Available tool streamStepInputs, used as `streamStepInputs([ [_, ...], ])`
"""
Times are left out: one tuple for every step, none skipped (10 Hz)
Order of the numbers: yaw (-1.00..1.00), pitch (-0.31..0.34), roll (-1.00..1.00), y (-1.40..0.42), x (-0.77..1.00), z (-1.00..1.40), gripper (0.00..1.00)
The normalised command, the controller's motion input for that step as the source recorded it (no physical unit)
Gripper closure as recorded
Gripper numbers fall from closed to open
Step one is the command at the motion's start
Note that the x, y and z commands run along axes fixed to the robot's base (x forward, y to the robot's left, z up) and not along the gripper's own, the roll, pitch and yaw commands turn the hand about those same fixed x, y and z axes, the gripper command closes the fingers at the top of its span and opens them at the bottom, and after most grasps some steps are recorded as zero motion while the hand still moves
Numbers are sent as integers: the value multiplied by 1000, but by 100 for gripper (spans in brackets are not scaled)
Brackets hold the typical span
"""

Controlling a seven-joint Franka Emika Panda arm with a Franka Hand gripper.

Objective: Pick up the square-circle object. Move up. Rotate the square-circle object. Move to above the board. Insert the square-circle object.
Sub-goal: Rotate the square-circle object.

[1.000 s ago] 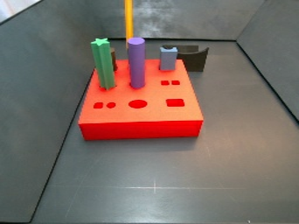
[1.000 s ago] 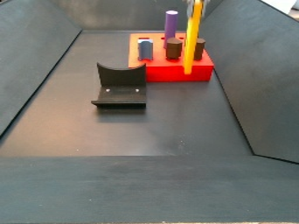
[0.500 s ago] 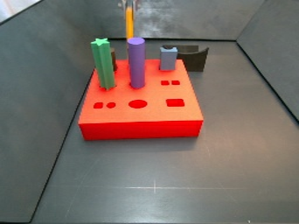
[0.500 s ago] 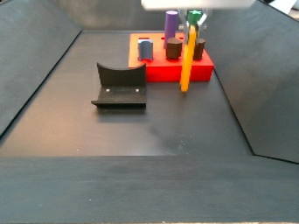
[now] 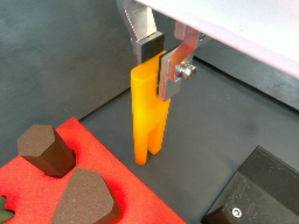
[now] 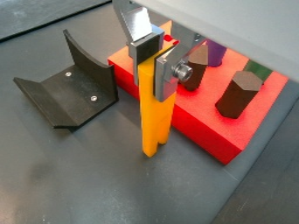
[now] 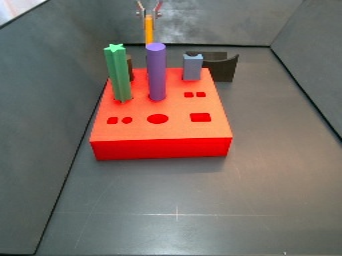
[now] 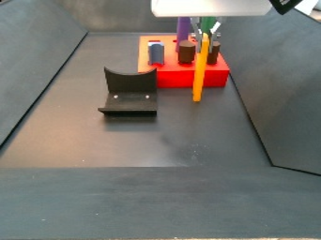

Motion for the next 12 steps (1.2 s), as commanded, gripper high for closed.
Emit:
streamStepInputs([
  [-25,-59,-173,10,6,-389,100],
  [-25,-59,-173,10,5,-389,100],
  [-25,-58,-173,10,5,-389,100],
  [-25,-58,-173,10,5,-389,100],
  [-25,-58,-173,10,5,-390,100],
  [-24,-58,-173,10,5,-389,100],
  [-24,-58,27,0,0,0,0],
  [-23,-49,24,167,0,967,0],
  [-22,-34,22,163,-15,939,0],
  [-32,9,6,101,-31,770,0],
  [-37,23,2,74,-24,659,0],
  [-39,51,0,47,-3,358,0],
])
